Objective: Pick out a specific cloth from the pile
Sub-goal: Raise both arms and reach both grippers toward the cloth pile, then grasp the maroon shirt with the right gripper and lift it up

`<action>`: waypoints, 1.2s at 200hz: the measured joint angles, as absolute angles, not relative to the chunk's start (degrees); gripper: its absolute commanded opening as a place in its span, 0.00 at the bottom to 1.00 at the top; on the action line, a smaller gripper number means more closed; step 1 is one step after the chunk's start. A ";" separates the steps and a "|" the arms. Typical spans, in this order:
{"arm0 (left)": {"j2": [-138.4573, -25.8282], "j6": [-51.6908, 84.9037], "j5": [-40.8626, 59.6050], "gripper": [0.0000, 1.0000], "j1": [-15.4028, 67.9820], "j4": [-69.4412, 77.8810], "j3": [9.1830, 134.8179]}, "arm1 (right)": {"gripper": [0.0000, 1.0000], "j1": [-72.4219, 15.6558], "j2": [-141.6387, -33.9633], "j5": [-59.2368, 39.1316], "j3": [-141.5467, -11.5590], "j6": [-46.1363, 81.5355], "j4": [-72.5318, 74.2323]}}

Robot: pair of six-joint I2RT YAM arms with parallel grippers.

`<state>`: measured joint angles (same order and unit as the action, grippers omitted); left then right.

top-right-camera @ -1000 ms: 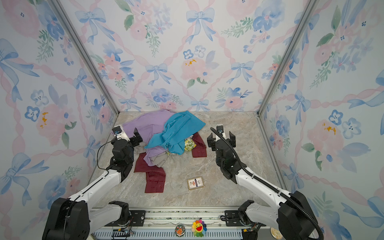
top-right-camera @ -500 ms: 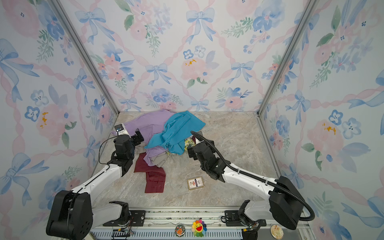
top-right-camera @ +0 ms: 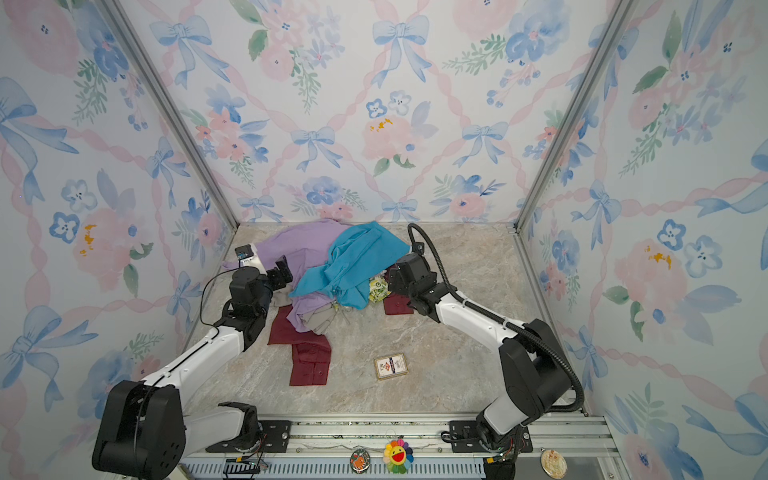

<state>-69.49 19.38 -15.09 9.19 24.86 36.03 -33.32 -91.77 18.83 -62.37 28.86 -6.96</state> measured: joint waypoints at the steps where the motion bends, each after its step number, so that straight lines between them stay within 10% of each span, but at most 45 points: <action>1: -69.49 19.33 -14.90 0.90 9.23 24.86 36.05 | 0.92 -33.10 -92.07 18.57 -62.57 29.06 -6.96; 72: -69.65 15.62 6.46 0.86 17.54 23.99 40.97 | 0.80 -25.87 -107.00 6.13 -72.16 34.33 -10.74; 177: -71.11 11.92 5.61 0.85 28.01 18.68 43.09 | 0.61 -26.04 -117.01 3.36 -78.50 37.85 -13.58; 240: -71.57 11.18 3.18 0.85 28.01 18.02 43.16 | 0.06 -27.27 -119.28 3.36 -80.27 39.68 -13.06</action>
